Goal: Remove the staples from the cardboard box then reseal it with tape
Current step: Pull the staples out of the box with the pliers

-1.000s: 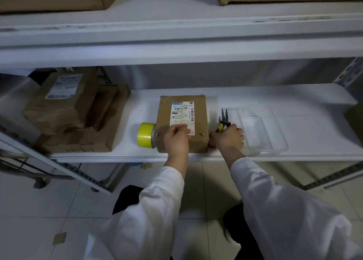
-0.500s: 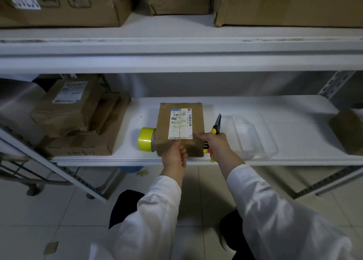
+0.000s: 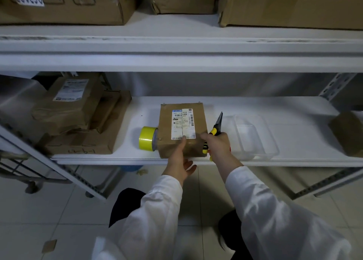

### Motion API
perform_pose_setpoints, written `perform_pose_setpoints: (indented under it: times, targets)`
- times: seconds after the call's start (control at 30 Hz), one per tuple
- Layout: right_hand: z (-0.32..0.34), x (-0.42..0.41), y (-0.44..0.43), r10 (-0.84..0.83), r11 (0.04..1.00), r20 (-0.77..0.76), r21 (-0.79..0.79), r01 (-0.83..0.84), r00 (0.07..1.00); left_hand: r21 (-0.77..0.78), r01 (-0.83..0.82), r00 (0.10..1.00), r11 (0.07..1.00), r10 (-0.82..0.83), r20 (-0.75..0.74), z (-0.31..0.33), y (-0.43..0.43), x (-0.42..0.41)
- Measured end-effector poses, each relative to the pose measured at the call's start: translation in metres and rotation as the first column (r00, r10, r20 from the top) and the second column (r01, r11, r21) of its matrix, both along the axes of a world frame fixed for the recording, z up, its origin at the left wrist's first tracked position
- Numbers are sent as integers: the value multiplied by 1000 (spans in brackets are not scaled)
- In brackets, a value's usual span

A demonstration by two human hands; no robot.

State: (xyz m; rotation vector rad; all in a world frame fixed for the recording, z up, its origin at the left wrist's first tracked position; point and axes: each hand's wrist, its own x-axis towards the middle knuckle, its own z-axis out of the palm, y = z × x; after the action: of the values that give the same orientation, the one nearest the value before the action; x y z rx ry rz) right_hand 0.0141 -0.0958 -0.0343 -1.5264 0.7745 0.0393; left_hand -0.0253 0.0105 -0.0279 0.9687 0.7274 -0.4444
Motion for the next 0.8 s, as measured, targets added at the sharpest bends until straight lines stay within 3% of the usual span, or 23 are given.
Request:
perform_pose_setpoints:
  times: [0.17, 0.4, 0.47, 0.6, 0.8]
  targets:
    - [7, -8, -11, -34, 993, 18, 113, 31, 999, -65, 50, 996, 997, -46, 71, -3, -4, -2]
    - [22, -23, -17, 65, 966, 141, 239, -98, 988, -84, -201, 976, 976, 207, 62, 9, -17, 5]
    - [29, -25, -17, 134, 970, 184, 179, -167, 974, -43, -280, 954, 959, 283, 97, 16, -18, 5]
    - [42, -33, -13, 318, 947, 178, -112, -302, 931, 1, -413, 890, 911, 403, 212, 29, -15, 10]
    - [41, -51, -2, 443, 858, 63, -316, -404, 894, 165, -492, 835, 855, 409, 369, 38, -4, 11]
